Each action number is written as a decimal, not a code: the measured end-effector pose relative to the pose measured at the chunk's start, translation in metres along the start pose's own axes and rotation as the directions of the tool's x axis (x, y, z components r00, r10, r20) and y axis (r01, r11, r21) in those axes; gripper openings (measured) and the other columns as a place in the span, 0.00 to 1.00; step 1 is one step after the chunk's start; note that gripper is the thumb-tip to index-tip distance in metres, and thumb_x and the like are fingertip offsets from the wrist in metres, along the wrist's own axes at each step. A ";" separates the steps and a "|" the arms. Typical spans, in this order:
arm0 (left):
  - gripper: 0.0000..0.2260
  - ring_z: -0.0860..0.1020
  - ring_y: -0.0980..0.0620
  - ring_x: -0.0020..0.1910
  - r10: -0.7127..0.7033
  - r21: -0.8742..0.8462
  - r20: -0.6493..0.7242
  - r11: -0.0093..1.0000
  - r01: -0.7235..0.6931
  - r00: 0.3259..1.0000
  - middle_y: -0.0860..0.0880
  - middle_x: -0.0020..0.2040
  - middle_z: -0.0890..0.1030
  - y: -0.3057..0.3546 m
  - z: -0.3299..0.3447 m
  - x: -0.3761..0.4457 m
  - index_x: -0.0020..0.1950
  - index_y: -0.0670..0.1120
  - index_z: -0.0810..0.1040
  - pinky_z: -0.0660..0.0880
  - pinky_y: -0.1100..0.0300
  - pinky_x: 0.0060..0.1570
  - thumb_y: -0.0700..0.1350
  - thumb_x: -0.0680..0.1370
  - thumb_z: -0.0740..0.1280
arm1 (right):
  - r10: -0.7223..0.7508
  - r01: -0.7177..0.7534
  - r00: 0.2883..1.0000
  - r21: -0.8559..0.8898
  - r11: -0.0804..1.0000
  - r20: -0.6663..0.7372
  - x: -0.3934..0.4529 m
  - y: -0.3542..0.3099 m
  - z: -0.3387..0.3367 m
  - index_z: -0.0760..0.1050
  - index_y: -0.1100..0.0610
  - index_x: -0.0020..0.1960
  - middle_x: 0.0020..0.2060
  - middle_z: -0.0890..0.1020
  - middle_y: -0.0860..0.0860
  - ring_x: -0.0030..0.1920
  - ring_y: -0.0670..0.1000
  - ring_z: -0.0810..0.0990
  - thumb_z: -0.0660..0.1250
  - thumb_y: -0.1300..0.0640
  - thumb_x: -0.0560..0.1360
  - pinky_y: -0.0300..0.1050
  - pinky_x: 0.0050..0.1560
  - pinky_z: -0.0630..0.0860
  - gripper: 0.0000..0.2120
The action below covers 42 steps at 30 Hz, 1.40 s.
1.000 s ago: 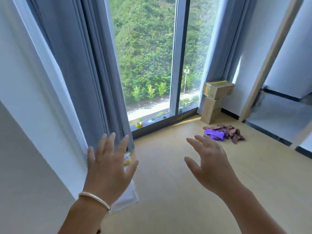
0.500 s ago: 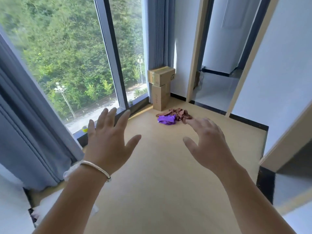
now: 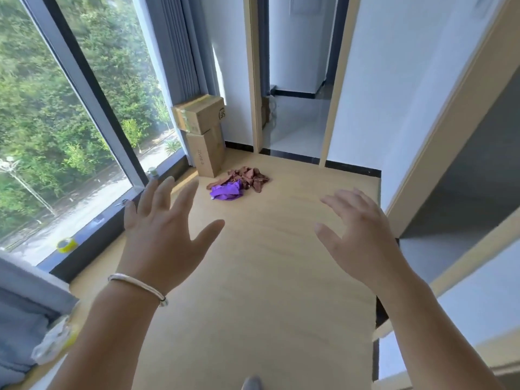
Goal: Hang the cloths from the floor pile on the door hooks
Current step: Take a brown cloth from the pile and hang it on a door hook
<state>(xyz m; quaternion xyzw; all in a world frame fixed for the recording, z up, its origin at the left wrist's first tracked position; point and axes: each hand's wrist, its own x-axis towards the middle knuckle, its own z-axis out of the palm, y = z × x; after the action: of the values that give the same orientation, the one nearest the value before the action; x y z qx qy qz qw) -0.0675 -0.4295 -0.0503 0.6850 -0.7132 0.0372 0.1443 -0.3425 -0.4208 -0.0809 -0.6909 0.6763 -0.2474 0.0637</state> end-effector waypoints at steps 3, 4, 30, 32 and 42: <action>0.40 0.49 0.44 0.77 0.080 -0.054 0.015 0.995 -0.080 0.997 0.46 0.77 0.58 0.006 0.012 0.038 0.77 0.57 0.55 0.50 0.38 0.73 0.73 0.68 0.45 | 0.066 -0.068 0.997 -0.044 0.997 -0.041 0.018 0.006 0.001 0.69 0.48 0.70 0.71 0.68 0.48 0.74 0.50 0.56 0.62 0.46 0.76 0.54 0.74 0.54 0.22; 0.40 0.49 0.44 0.77 0.108 -0.069 0.023 0.992 -0.106 0.994 0.46 0.77 0.58 0.007 0.015 0.051 0.77 0.57 0.55 0.50 0.39 0.73 0.74 0.68 0.45 | 0.085 -0.088 0.995 -0.058 0.994 -0.061 0.025 0.007 0.000 0.70 0.49 0.70 0.71 0.68 0.48 0.74 0.50 0.56 0.62 0.46 0.76 0.53 0.74 0.53 0.22; 0.34 0.45 0.48 0.77 0.347 -0.281 0.053 0.905 -0.320 0.936 0.49 0.78 0.54 0.099 0.117 0.294 0.77 0.59 0.51 0.49 0.45 0.74 0.67 0.75 0.57 | 0.293 -0.314 0.938 -0.092 0.945 -0.187 0.204 0.105 0.006 0.71 0.47 0.68 0.68 0.70 0.44 0.74 0.47 0.56 0.64 0.49 0.76 0.48 0.73 0.55 0.21; 0.35 0.46 0.48 0.77 0.361 -0.287 0.027 0.896 -0.339 0.932 0.49 0.78 0.53 0.125 0.124 0.315 0.77 0.59 0.50 0.49 0.44 0.74 0.69 0.74 0.55 | 0.304 -0.321 0.935 -0.072 0.944 -0.181 0.223 0.133 0.002 0.71 0.47 0.68 0.68 0.70 0.43 0.74 0.47 0.56 0.64 0.48 0.76 0.48 0.73 0.54 0.21; 0.37 0.44 0.49 0.78 0.342 -0.204 -0.019 0.919 -0.338 0.940 0.49 0.79 0.52 0.229 0.155 0.403 0.77 0.60 0.49 0.45 0.43 0.74 0.73 0.72 0.51 | 0.282 -0.287 0.947 -0.013 0.958 -0.153 0.320 0.240 -0.022 0.71 0.48 0.68 0.67 0.71 0.44 0.73 0.48 0.60 0.63 0.49 0.76 0.49 0.72 0.57 0.20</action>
<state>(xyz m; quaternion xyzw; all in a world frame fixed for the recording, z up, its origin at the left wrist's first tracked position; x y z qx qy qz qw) -0.3257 -0.8446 -0.0613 0.5326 -0.8224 -0.0176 0.1990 -0.5808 -0.7427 -0.0819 -0.5666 0.7760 -0.2749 0.0356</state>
